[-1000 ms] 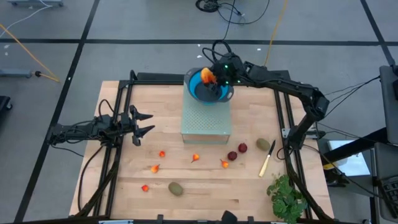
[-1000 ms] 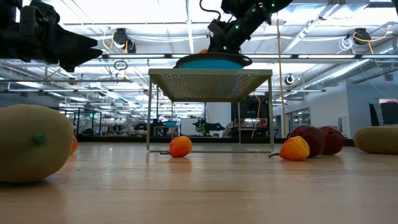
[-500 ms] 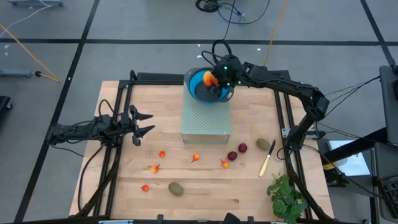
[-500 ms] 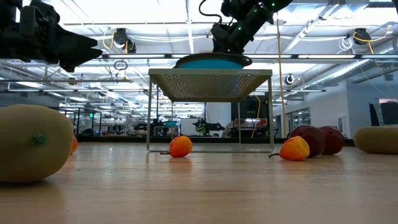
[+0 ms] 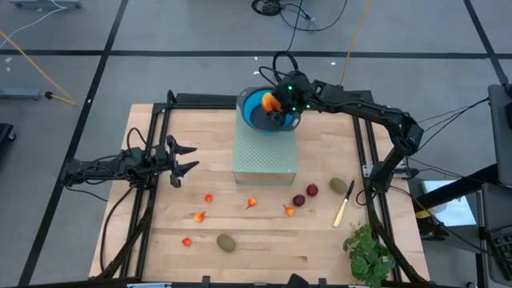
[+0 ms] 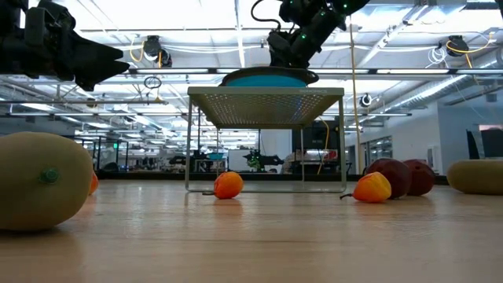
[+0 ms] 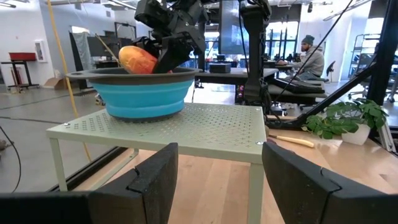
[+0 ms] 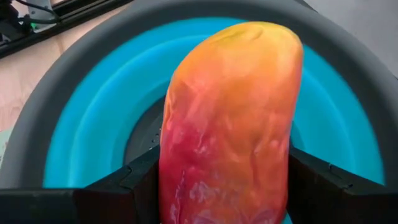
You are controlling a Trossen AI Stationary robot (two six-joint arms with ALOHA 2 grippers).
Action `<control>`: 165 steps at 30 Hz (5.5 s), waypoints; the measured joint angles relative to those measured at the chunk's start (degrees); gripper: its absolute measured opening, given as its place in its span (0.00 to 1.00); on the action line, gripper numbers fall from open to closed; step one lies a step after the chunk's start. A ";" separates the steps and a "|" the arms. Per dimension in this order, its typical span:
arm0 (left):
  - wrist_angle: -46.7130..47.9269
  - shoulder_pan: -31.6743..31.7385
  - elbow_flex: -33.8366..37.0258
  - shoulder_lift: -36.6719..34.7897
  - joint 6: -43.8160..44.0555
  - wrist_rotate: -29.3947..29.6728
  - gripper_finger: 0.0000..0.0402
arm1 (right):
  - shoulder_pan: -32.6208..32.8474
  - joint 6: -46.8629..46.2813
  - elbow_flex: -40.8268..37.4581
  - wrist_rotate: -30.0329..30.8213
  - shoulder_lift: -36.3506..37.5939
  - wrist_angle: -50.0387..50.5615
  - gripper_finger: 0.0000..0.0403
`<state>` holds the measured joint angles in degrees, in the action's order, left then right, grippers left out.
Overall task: Pick & Place Fruit
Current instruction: Put the mango into the blue strainer bowl on the shelf, then put the kiwi into the blue strainer bowl on the shelf
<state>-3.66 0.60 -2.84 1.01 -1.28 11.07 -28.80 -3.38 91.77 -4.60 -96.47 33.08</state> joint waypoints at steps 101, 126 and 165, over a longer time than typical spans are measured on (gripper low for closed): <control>-0.03 0.01 0.00 0.01 0.04 0.00 0.58 | 16.56 1.04 -35.42 2.60 44.94 -13.68 0.01; -0.03 0.02 0.00 0.00 0.04 0.00 0.58 | 23.07 -7.28 -56.49 1.29 65.47 -15.53 0.00; -0.02 0.01 -0.02 0.01 0.04 0.01 0.58 | 30.58 -33.38 -50.97 -2.83 55.43 23.87 0.00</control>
<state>-3.68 0.61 -2.85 1.02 -1.23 11.08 1.78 -36.76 40.80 -7.43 -41.04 56.94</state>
